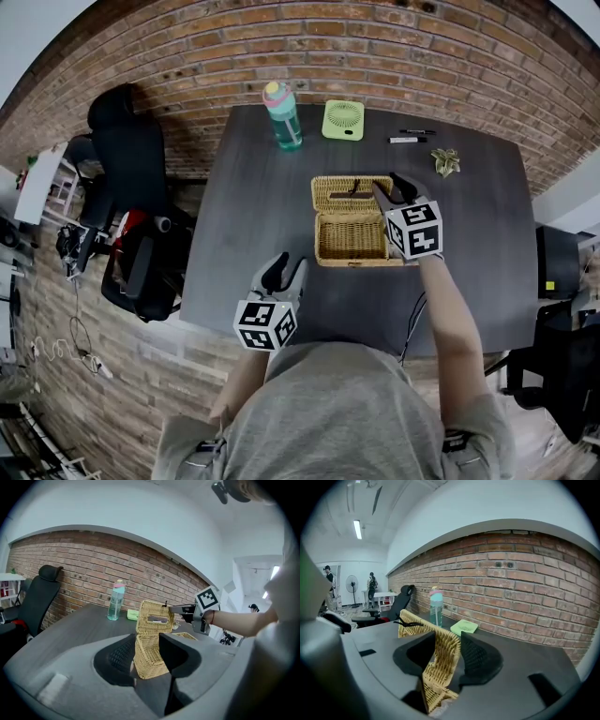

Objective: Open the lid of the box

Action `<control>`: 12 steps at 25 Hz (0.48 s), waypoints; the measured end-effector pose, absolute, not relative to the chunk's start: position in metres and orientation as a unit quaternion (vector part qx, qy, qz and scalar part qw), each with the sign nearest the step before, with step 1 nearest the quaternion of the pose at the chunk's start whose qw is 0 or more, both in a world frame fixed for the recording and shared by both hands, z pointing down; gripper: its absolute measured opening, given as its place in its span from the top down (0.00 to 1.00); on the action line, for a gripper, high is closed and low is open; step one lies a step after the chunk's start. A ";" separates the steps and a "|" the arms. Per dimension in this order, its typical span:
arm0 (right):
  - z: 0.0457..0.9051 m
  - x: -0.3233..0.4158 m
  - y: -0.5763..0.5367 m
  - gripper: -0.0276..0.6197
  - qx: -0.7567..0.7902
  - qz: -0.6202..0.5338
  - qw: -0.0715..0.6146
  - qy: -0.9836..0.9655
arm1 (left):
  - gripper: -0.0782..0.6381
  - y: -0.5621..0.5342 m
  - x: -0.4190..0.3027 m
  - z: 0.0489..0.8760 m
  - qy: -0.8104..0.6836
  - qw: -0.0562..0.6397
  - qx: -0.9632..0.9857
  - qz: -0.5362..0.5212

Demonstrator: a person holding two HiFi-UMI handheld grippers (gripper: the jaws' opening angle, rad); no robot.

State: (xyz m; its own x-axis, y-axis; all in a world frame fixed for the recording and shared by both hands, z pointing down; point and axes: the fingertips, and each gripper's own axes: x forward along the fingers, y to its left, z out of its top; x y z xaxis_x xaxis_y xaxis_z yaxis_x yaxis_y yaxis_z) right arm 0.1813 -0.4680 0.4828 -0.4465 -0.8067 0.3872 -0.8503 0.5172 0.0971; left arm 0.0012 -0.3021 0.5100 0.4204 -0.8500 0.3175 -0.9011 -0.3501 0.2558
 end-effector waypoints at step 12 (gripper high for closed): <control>0.503 0.182 -0.512 0.69 0.483 0.104 0.198 -0.846 | 0.67 -0.302 0.000 0.519 -0.544 0.217 0.808 0.067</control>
State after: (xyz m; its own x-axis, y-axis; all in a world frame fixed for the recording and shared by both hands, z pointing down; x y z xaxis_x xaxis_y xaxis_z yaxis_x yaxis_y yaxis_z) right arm 0.1815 -0.5119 0.5028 -0.4540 -0.7770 0.4360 -0.8593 0.5112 0.0161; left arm 0.0000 -0.3021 0.5191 0.3989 -0.8498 0.3445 -0.9081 -0.3137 0.2774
